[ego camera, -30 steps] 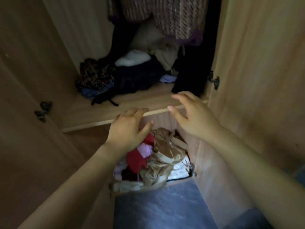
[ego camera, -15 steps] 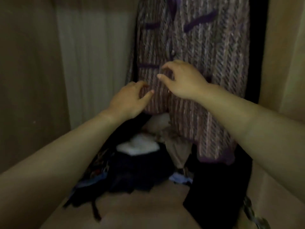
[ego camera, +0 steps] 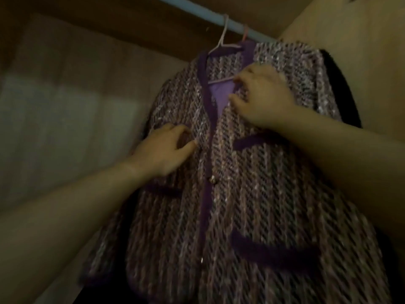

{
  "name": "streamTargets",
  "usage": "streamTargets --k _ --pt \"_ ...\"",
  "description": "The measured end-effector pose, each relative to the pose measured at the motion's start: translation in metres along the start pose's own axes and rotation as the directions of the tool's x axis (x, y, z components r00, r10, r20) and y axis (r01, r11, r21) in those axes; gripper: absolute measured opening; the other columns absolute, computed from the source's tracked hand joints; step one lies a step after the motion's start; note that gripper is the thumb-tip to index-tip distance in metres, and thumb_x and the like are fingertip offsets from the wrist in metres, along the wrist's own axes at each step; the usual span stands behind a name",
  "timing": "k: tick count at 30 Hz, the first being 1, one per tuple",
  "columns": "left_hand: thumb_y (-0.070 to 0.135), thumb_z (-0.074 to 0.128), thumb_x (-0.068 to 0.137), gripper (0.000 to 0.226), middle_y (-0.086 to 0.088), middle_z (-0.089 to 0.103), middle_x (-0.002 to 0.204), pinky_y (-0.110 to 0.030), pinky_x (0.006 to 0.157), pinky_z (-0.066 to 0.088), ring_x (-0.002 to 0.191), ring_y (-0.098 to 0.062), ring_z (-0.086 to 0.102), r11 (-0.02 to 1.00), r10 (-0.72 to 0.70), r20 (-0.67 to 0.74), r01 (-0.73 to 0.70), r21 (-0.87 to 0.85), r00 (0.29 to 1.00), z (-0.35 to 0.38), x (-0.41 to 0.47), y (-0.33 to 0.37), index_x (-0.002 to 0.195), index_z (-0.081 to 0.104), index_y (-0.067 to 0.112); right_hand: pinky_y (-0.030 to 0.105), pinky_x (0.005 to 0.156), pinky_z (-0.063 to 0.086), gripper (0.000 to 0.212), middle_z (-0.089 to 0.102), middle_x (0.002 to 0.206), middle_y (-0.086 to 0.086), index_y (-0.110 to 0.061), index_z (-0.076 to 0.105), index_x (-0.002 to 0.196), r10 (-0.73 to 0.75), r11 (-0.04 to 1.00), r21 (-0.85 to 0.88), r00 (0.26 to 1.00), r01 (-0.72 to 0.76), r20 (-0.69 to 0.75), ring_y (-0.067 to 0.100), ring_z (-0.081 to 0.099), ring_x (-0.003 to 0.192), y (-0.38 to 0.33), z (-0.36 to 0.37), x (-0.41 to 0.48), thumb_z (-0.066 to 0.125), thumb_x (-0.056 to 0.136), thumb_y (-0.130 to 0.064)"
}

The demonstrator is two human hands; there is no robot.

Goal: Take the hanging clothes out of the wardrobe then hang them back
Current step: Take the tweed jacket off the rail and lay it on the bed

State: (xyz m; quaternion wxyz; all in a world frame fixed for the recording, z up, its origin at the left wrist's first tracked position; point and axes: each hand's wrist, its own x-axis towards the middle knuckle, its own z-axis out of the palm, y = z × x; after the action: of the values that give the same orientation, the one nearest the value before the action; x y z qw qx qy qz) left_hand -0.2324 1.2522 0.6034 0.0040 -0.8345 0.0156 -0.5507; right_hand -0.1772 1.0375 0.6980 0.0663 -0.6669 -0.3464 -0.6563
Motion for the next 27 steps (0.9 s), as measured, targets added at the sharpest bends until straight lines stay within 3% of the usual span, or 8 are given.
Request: streamTargets --k 3,7,12,19,21,25,27 --pt "0.066 0.030 0.078 0.069 -0.008 0.053 0.128 -0.031 0.100 0.038 0.118 -0.025 0.049 0.991 0.012 -0.070 -0.021 -0.129 0.997 0.016 0.040 -0.009 0.128 0.050 0.023 0.045 0.101 0.026 0.050 0.040 0.136 0.015 -0.013 0.048 0.127 0.142 0.976 -0.158 0.989 -0.148 -0.048 0.034 0.034 0.126 0.027 -0.005 0.040 0.044 0.089 -0.045" --pt "0.065 0.027 0.080 0.071 -0.005 0.047 0.136 -0.029 0.104 0.030 0.124 -0.023 0.044 0.981 0.061 -0.177 -0.092 -0.171 0.982 0.038 0.078 -0.015 0.135 0.044 0.023 0.045 0.092 0.037 0.048 0.044 0.129 0.019 -0.010 0.045 0.126 0.233 0.950 -0.222 0.971 -0.217 0.049 0.037 0.044 0.114 0.056 -0.001 0.072 0.046 0.092 -0.043" --pt "0.057 0.028 0.084 0.068 -0.006 0.032 0.149 -0.036 0.112 0.025 0.135 -0.025 0.031 0.977 -0.025 -0.296 -0.040 -0.211 0.955 0.053 0.111 -0.024 0.143 0.034 0.025 0.032 0.079 0.042 0.042 0.059 0.120 0.013 -0.015 0.052 0.126 0.205 0.976 -0.110 0.969 -0.190 0.137 0.031 0.054 0.107 0.061 0.002 0.093 0.053 0.092 -0.039" --pt "0.062 0.023 0.085 0.070 -0.003 0.026 0.152 -0.038 0.113 0.023 0.138 -0.023 0.026 0.967 0.014 -0.310 -0.092 -0.239 0.951 0.076 0.124 -0.036 0.145 0.030 0.027 0.017 0.076 0.031 0.041 0.062 0.121 0.000 -0.022 0.060 0.123 0.155 0.983 0.089 0.986 -0.160 0.060 0.015 0.054 0.107 0.075 0.015 0.099 0.068 0.084 -0.032" --pt "0.066 0.018 0.083 0.074 -0.002 0.026 0.152 -0.038 0.113 0.024 0.138 -0.022 0.026 0.970 0.031 -0.319 -0.106 -0.221 0.947 0.079 0.124 -0.041 0.145 0.031 0.028 0.019 0.075 0.036 0.035 0.065 0.115 -0.002 -0.025 0.065 0.118 0.198 0.965 0.175 0.980 -0.195 -0.002 0.013 0.056 0.103 0.080 0.024 0.103 0.069 0.083 -0.030" --pt "0.066 0.016 0.083 0.071 -0.001 0.027 0.152 -0.038 0.111 0.026 0.138 -0.022 0.028 0.975 0.053 -0.325 -0.120 -0.189 0.944 0.077 0.123 -0.045 0.145 0.028 0.034 0.025 0.066 0.036 0.022 0.060 0.081 -0.012 -0.032 0.070 0.107 0.268 0.925 0.291 0.962 -0.243 -0.048 0.009 0.052 0.080 0.089 0.032 0.108 0.068 0.084 -0.031" --pt "0.068 0.015 0.082 0.070 0.001 0.025 0.153 -0.037 0.113 0.024 0.139 -0.020 0.026 0.976 0.080 -0.300 -0.136 -0.172 0.951 0.074 0.123 -0.047 0.145 0.025 0.039 0.026 0.067 0.038 0.021 0.059 0.080 -0.013 -0.033 0.070 0.105 0.292 0.907 0.330 0.955 -0.263 -0.040 0.009 0.052 0.080 0.095 0.033 0.112 0.068 0.085 -0.031"
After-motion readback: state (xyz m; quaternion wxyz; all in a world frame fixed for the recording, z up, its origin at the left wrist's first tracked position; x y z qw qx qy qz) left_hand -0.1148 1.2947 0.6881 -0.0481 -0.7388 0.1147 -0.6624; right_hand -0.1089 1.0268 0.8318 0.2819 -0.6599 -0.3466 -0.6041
